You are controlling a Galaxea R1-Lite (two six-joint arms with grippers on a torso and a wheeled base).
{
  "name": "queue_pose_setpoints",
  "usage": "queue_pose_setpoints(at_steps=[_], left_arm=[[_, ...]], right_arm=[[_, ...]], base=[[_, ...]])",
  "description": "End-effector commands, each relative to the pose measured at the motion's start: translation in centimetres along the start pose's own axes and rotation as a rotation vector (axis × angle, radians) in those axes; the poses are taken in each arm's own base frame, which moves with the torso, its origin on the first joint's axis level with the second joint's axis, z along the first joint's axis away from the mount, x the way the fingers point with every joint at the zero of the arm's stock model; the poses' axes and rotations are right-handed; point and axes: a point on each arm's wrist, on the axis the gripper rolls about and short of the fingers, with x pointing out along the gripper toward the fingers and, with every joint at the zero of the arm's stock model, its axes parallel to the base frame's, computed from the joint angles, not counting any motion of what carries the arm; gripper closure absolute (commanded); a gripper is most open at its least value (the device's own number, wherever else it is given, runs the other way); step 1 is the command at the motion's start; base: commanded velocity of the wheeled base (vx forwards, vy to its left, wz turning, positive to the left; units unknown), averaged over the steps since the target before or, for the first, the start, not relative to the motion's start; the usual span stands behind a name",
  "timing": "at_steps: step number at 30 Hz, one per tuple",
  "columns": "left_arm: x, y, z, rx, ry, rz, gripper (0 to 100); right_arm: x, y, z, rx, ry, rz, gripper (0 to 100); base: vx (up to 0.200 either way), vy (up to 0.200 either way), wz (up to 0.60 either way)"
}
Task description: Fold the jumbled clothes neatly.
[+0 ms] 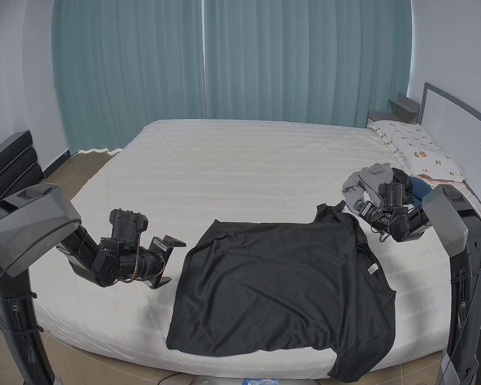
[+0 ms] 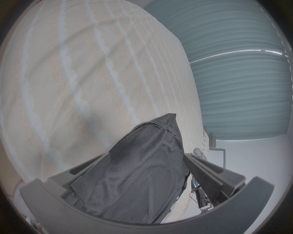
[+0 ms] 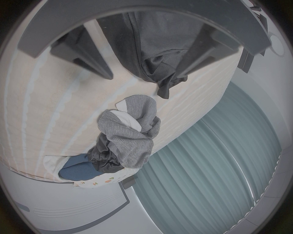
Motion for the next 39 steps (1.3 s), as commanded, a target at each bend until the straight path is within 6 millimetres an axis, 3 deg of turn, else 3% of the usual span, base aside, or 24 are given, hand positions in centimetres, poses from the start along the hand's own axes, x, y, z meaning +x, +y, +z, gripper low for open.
queue_pose_setpoints(at_steps=[1,4,7,16,20,28,39], left_arm=[[-0.2,0.0,-0.1,0.0,0.001,-0.001,0],[-0.3,0.1,-0.1,0.001,0.001,0.001,0],[-0.6,0.2,-0.3,0.001,0.004,0.005,0],[-2.3,0.2,-1.3,0.061,0.018,0.003,0],[-2.6,0.2,-2.1,0.09,0.034,0.006,0],[-2.6,0.2,-2.2,0.083,0.045,0.002,0],[-2.6,0.1,-2.6,0.089,0.054,0.001,0]], right_arm=[[-2.0,0.0,1.1,0.012,0.016,0.02,0],[-3.6,-0.1,1.0,0.032,0.059,0.035,0],[-6.9,-0.2,0.7,0.092,0.12,0.083,0],[-11.8,-2.7,-1.1,0.118,0.213,0.086,0],[-14.3,-4.1,-2.2,0.121,0.242,0.158,0],[-15.4,-5.3,-3.8,0.13,0.255,0.195,0],[-15.7,-6.0,-4.0,0.191,0.282,0.232,0]], base=[[0.0,0.0,0.0],[0.0,0.0,0.0],[-0.2,0.0,0.0],[-0.2,0.0,0.0],[0.0,0.0,0.0],[0.0,0.0,0.0],[0.0,-0.2,0.0]])
